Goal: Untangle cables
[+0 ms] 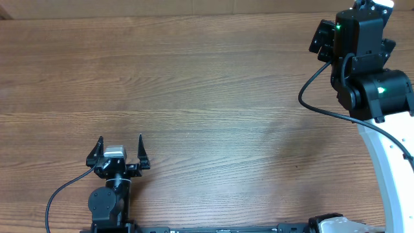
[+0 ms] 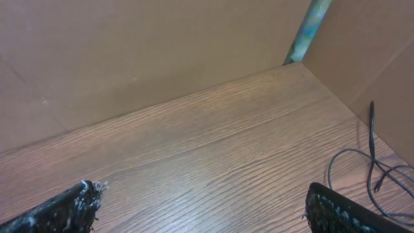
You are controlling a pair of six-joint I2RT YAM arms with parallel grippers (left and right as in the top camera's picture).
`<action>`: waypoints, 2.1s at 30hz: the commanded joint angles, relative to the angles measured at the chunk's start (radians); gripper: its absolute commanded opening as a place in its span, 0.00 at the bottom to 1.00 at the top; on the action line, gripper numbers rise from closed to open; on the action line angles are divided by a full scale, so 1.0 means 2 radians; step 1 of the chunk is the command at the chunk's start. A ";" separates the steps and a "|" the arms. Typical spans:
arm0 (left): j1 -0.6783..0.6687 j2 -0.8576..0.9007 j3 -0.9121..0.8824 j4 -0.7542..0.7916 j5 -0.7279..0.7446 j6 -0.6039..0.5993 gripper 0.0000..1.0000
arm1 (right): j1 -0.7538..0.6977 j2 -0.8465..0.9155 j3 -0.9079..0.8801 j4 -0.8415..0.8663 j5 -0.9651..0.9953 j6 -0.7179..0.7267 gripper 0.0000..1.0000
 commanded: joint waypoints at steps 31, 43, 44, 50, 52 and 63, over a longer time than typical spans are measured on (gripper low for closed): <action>-0.003 -0.004 -0.001 0.000 0.004 0.006 1.00 | 0.000 -0.251 -0.454 0.532 -0.072 0.185 1.00; -0.003 -0.004 -0.001 0.000 0.004 0.006 1.00 | -0.001 -0.454 -0.629 0.592 -0.056 0.011 1.00; -0.003 -0.004 -0.001 0.000 0.004 0.006 1.00 | -0.001 -0.471 -0.637 0.586 -0.055 -0.001 1.00; -0.003 -0.004 -0.001 0.000 0.004 0.006 0.99 | -0.022 -0.584 -0.670 0.509 -0.060 -0.012 1.00; -0.003 -0.004 -0.001 0.000 0.004 0.006 1.00 | -0.031 -0.607 -0.674 0.494 -0.062 -0.012 1.00; -0.003 -0.004 -0.001 0.000 0.004 0.006 1.00 | -0.126 -0.638 -0.678 0.437 -0.136 -0.015 1.00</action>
